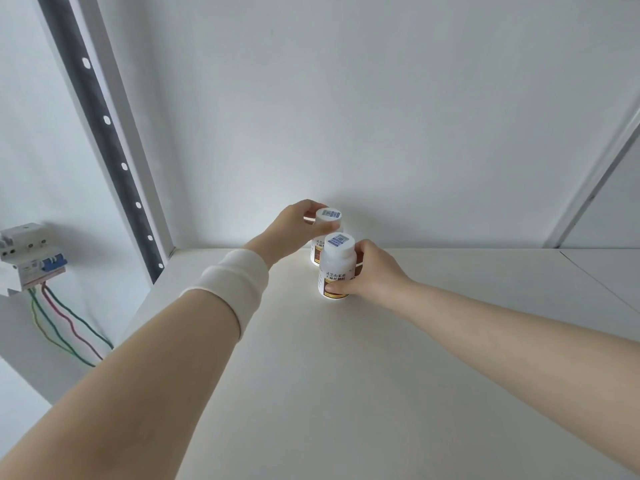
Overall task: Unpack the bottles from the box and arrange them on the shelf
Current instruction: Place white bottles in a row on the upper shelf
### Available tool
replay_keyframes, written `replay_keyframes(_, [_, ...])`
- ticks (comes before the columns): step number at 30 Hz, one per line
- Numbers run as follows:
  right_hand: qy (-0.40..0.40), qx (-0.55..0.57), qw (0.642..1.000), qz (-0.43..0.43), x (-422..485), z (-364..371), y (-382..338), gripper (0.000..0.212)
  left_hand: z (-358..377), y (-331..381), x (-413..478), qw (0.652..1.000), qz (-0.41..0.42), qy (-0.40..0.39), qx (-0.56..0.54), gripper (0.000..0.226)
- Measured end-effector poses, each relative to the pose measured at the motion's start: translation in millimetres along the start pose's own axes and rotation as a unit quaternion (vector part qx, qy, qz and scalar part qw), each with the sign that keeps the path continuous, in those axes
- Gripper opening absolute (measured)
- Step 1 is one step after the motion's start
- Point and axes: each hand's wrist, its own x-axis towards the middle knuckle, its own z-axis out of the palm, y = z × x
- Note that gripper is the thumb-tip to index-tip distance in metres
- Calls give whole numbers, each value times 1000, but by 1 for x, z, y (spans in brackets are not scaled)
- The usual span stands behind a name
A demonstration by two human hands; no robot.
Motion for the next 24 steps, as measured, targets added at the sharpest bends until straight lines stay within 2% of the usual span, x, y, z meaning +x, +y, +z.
replay_keyframes(5, [-2,-2,1000,1,-6,-3,-4,70,-3,7,-10,1000,-27,5,13,57])
replay_keyframes(10, [13,-42,999,-22,-22,-28,-21,80,-22,29,-34,995,-60,64,55,51])
replay_keyframes(13, [29,-102,993,-46,-43,-46,-31,81,-34,51,-63,976,-39,94,193,44])
replay_keyframes(15, [48,-152,984,-74,-67,-57,-40,79,-39,69,-93,932,-16,105,347,42])
replay_keyframes(17, [73,-215,968,-103,-96,-65,-47,74,-41,91,-128,861,1,111,496,42])
replay_keyframes(20, [107,-287,941,-145,-146,-69,-56,64,-36,123,-188,751,20,127,647,42])
replay_keyframes(22, [126,-320,922,-175,-181,-65,-58,54,-31,138,-233,709,20,142,691,41])
replay_keyframes(24, [140,-356,899,-216,-215,-55,-59,49,-27,147,-277,690,6,156,707,40])
